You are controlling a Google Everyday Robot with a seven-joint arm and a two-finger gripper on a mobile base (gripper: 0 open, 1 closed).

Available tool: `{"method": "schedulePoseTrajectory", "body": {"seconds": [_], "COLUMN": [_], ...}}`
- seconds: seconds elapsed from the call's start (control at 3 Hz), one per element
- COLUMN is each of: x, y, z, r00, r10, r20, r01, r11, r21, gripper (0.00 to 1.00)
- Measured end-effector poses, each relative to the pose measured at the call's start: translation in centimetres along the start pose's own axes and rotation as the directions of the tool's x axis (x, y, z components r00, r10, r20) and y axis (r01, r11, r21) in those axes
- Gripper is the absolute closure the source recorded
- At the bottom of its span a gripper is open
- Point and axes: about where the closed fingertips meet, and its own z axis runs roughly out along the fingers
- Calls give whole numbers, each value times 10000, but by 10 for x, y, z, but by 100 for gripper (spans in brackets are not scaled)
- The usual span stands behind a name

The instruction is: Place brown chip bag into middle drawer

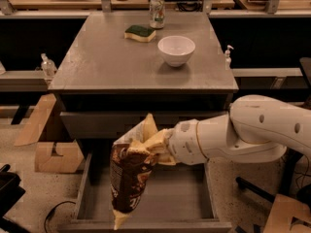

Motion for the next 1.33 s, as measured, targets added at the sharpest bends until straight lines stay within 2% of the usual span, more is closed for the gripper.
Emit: {"method": "schedulePoseTrajectory", "body": {"seconds": [0.33,0.67,1.0,1.33], "x": [0,-9,-33,-78], "y": [-2,-11,-31,-37], "z": [1,21,54,88], "r00": [10000,9995,9960,9958], "r10": [32,170,726,859], "r20": [-26,-261,-514,-327], "r01": [-32,-174,-760,-900], "r11": [10000,9998,9949,9834], "r21": [32,-139,-670,-1578], "gripper": [100,100,100,100]}}
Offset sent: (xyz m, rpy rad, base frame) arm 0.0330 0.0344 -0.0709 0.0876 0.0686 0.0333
